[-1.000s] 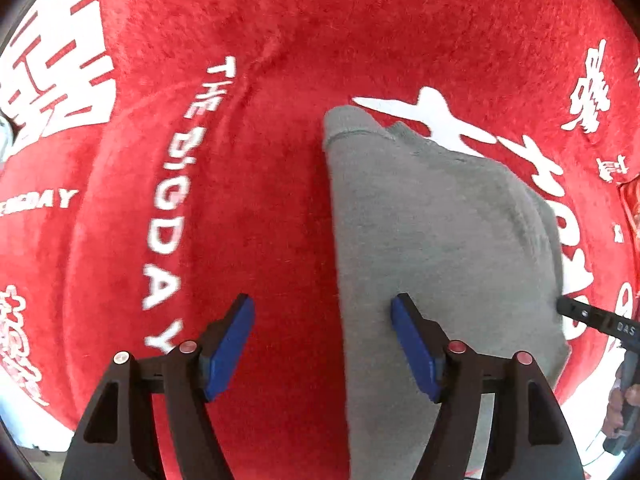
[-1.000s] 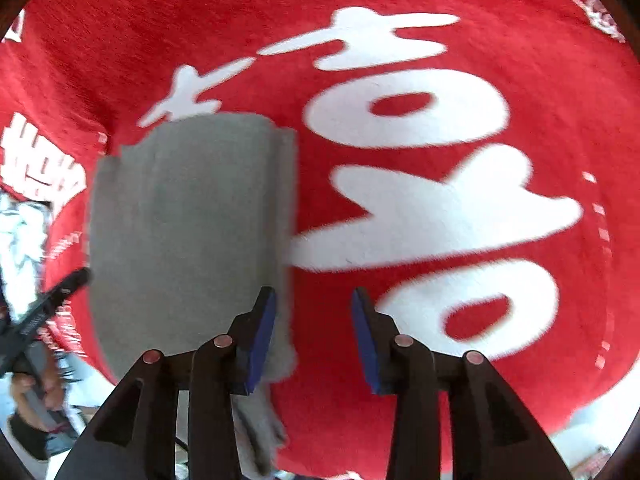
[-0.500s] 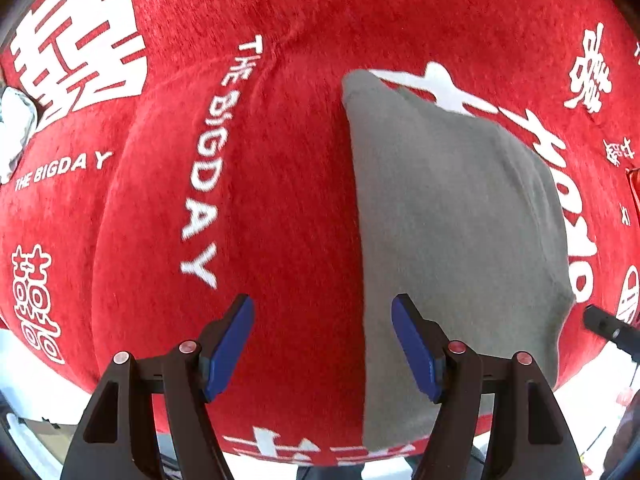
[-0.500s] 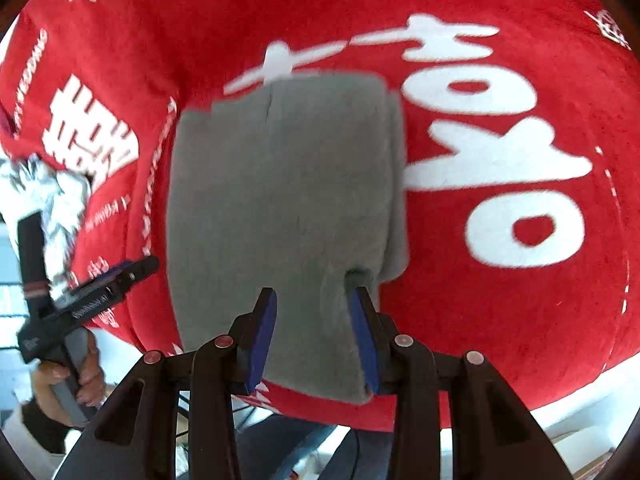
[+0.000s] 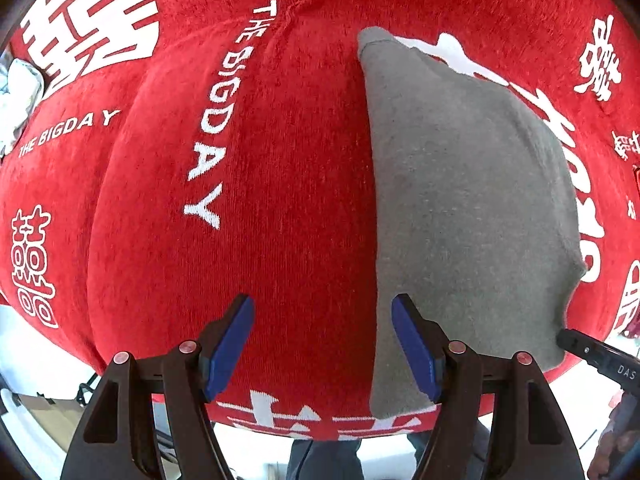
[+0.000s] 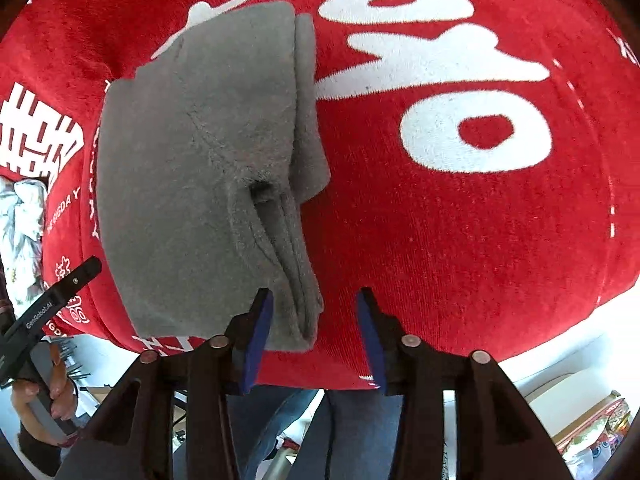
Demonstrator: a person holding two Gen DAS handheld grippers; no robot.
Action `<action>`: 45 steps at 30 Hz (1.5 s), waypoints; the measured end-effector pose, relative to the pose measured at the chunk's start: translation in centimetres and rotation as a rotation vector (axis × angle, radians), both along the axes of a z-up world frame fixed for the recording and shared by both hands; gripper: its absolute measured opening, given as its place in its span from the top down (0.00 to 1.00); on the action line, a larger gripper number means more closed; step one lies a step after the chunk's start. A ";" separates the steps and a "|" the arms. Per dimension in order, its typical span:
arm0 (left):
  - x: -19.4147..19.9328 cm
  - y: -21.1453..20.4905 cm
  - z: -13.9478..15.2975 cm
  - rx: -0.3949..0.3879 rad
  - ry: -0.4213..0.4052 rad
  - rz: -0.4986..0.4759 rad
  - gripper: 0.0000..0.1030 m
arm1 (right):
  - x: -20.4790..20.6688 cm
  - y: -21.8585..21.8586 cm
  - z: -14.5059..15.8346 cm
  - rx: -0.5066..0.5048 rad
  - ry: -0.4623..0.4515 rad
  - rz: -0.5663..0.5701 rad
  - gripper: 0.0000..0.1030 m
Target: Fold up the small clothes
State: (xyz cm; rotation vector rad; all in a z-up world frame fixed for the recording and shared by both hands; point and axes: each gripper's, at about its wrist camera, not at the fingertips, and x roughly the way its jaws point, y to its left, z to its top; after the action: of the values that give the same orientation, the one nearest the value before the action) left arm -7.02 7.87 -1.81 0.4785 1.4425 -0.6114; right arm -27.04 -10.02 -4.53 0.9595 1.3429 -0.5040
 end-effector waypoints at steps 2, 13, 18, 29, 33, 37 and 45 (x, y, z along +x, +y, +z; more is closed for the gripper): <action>0.0 0.1 0.6 -0.009 -0.002 0.003 0.30 | 0.2 -0.3 1.1 -0.011 -0.005 0.005 0.47; -0.2 0.8 3.9 -0.028 -0.017 0.016 0.30 | 1.3 1.1 4.8 -0.030 -0.026 0.006 0.41; -0.4 1.3 4.9 -0.003 -0.018 0.015 0.30 | 2.0 2.2 6.6 -0.036 -0.030 0.014 0.40; -0.2 2.3 7.9 -0.004 -0.056 0.004 0.30 | 3.1 4.1 9.1 -0.067 -0.021 0.042 0.40; -0.4 2.4 7.5 0.006 -0.033 -0.006 0.30 | 3.0 4.3 9.3 -0.075 0.000 0.042 0.40; -1.2 2.2 7.3 0.020 -0.018 -0.042 0.30 | 2.6 4.4 9.3 -0.072 0.015 0.032 0.40; -2.5 1.8 8.4 0.033 -0.014 -0.095 0.30 | 2.8 3.8 9.8 -0.076 0.027 0.062 0.40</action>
State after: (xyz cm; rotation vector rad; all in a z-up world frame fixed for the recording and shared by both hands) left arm -9.49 9.64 6.62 0.5795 1.4246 -0.6596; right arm -24.21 -6.20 5.26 0.8485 1.3640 -0.5184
